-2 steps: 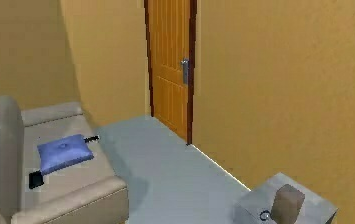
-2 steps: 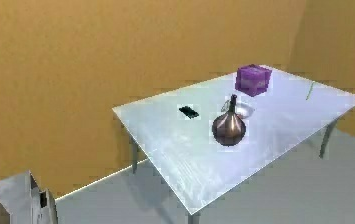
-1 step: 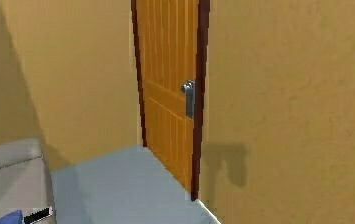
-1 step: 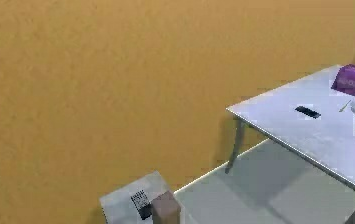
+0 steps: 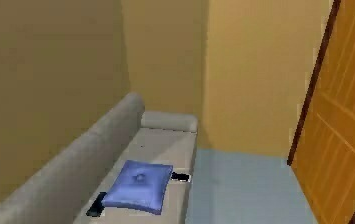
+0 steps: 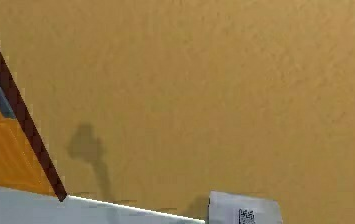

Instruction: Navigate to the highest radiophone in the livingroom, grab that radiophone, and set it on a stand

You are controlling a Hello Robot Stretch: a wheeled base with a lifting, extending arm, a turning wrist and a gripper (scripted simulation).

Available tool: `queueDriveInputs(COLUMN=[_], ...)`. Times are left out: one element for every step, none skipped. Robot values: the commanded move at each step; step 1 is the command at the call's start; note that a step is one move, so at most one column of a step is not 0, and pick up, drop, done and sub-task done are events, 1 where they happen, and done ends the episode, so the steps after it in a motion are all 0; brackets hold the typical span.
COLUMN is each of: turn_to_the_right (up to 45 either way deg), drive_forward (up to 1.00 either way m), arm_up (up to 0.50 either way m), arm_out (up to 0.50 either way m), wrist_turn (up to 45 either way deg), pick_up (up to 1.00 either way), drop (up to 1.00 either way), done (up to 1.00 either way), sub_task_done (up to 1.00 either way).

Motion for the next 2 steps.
queueDriveInputs(turn_to_the_right=[-45.0, -45.0], drive_forward=[0.00, 0.00], arm_up=[0.00, 0.00], arm_out=[0.00, 0.00], wrist_turn=[0.0, 0.0], pick_up=[0.00, 0.00], drop=[0.00, 0.00], done=[0.00, 0.00], sub_task_done=[0.00, 0.00])
